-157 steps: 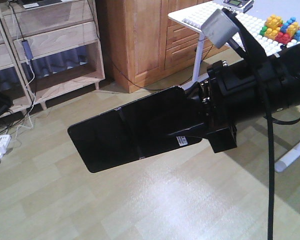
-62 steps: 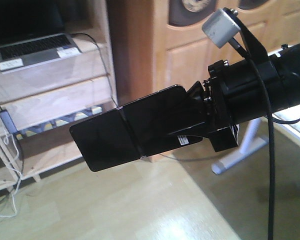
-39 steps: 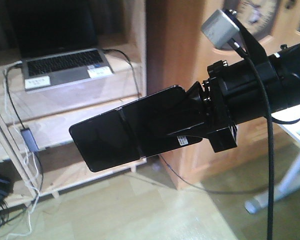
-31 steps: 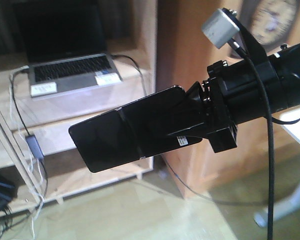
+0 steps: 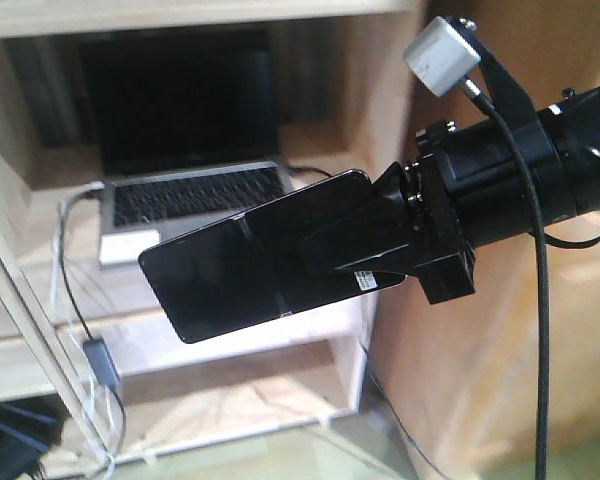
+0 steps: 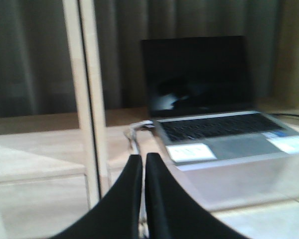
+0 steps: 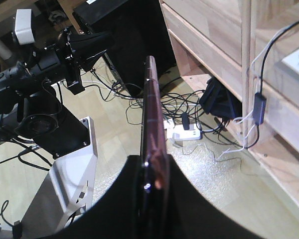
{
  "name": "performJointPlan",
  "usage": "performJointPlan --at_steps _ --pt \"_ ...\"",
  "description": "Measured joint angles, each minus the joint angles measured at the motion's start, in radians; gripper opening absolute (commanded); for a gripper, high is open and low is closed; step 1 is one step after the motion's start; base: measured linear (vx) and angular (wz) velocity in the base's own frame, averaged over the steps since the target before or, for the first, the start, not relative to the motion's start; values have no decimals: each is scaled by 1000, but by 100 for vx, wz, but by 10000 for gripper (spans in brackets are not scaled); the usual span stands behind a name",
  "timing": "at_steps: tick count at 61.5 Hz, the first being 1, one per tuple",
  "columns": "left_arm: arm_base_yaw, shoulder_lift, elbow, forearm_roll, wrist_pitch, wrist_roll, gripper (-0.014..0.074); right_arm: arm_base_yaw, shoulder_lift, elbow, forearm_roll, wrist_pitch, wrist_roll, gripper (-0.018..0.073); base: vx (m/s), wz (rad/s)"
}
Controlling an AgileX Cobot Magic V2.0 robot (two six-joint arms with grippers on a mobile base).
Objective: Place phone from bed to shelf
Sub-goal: 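Carry the phone in the right gripper to the wooden shelf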
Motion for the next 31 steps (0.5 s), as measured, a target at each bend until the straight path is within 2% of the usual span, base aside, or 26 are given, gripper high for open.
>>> performJointPlan --at_steps 31 --pt "0 0 0 0 0 0 1 0 0 0 0 0 0 -2 28 30"
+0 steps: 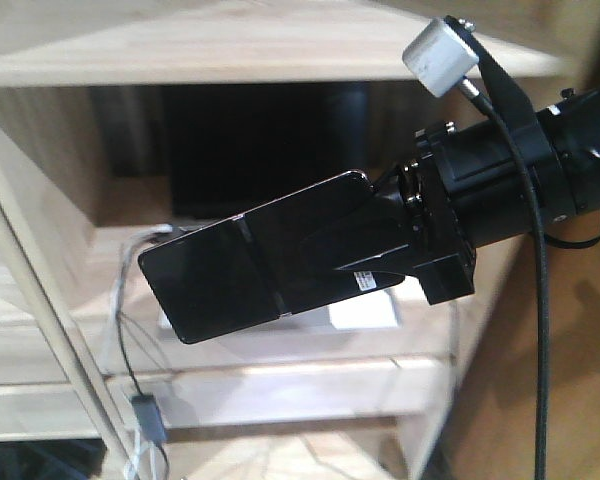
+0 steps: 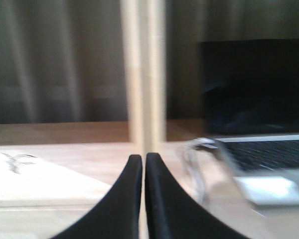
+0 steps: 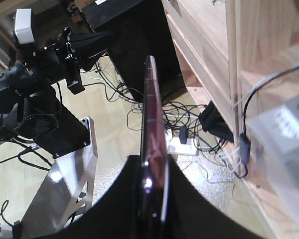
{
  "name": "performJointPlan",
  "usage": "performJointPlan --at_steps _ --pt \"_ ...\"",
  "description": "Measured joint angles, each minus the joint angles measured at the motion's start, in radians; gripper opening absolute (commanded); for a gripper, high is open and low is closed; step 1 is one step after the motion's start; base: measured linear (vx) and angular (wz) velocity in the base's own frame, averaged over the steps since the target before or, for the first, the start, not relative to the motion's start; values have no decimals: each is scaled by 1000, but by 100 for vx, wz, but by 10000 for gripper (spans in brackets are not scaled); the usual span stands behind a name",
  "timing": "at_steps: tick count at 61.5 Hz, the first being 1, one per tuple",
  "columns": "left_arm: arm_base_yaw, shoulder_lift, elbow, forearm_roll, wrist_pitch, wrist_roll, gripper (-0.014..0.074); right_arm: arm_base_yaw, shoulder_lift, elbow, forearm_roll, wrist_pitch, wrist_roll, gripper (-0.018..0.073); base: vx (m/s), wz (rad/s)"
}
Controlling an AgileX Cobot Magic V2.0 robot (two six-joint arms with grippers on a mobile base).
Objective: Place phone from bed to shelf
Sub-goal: 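Carry the phone in the right gripper to the wooden shelf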
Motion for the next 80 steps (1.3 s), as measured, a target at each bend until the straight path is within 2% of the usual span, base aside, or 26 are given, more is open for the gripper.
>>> performJointPlan --at_steps 40,80 --pt "0 0 0 0 0 0 1 0 0 0 0 0 0 -2 15 8" --pt "0 0 0 0 0 0 1 0 0 0 0 0 0 -2 2 -1"
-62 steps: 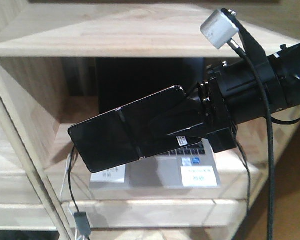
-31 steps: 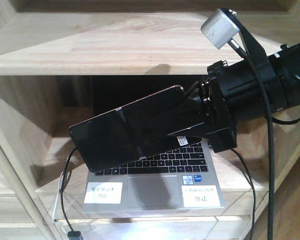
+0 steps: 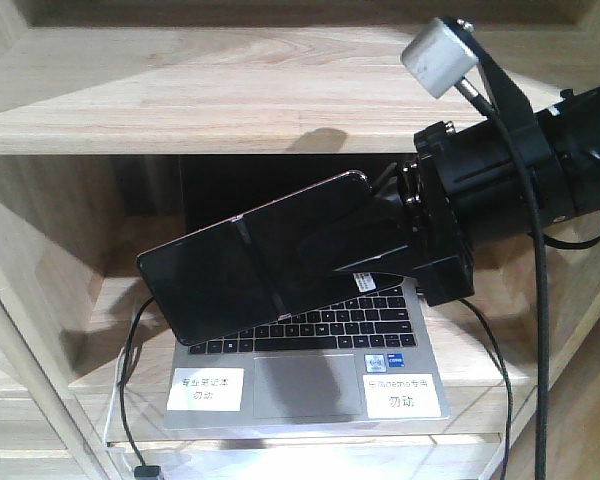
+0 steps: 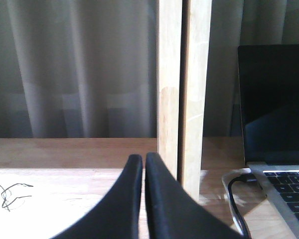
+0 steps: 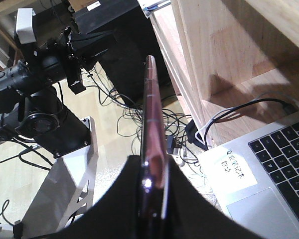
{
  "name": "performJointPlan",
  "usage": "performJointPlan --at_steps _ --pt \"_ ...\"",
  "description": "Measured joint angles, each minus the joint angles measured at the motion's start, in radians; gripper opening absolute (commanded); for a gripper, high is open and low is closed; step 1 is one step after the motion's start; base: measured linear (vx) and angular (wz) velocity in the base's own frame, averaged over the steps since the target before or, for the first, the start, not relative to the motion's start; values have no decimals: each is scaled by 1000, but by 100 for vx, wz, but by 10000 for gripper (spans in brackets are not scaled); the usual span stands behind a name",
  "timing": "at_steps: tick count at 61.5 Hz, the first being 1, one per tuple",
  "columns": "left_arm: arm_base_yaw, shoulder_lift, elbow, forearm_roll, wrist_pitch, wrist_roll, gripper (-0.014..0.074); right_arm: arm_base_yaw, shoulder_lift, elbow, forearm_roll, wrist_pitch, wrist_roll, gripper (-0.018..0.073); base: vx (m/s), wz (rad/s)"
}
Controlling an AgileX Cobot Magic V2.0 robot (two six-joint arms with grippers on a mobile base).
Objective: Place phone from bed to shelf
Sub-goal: 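Carry the phone in the right gripper to the wooden shelf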
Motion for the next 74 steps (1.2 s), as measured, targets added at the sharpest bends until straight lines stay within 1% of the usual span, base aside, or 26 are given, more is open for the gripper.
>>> performJointPlan --at_steps 74 --pt "0 0 0 0 0 0 1 0 0 0 1 0 0 -2 0 0"
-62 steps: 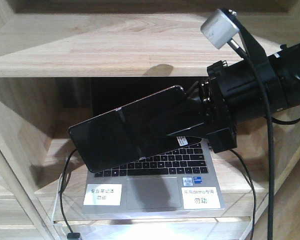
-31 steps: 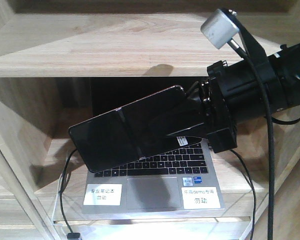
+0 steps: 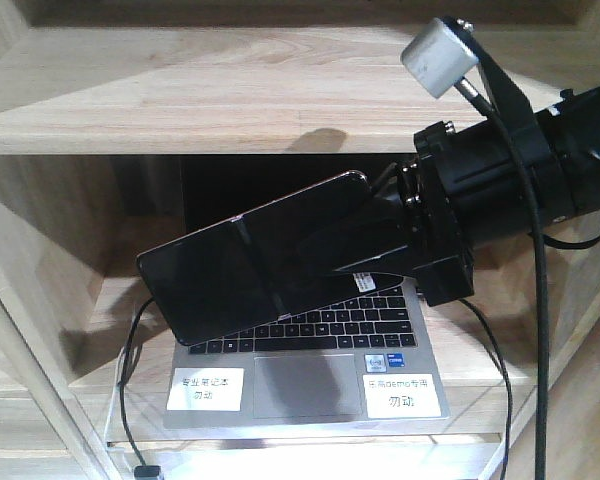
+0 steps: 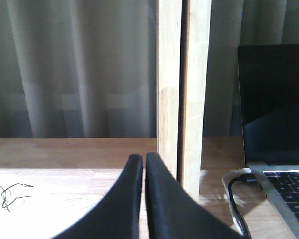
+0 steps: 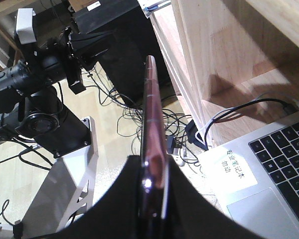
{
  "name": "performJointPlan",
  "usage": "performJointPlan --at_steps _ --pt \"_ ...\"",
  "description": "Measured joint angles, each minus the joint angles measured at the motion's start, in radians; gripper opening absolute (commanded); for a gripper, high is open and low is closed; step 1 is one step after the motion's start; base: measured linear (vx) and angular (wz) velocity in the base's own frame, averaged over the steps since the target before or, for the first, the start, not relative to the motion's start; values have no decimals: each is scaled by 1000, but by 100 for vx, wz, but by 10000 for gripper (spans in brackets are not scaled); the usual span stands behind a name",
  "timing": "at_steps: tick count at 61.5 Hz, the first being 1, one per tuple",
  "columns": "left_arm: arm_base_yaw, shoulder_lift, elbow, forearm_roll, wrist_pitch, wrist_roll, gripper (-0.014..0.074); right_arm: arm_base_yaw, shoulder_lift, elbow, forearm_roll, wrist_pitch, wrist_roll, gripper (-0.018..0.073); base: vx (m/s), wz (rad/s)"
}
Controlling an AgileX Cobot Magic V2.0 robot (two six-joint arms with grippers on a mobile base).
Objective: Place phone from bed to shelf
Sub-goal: 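Carry the phone in the right gripper to the wooden shelf, then lower the phone onto the upper shelf and open the right gripper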
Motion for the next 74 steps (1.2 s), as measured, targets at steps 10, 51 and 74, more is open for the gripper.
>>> performJointPlan --at_steps 10,51,74 --pt "0 0 0 0 0 0 1 0 -7 0 35 0 0 -2 0 0" --pt "0 0 0 0 0 0 1 0 -142 -116 124 -45 20 -2 0 0" --pt "0 0 0 0 0 0 1 0 -12 -379 135 -132 36 -2 0 0"
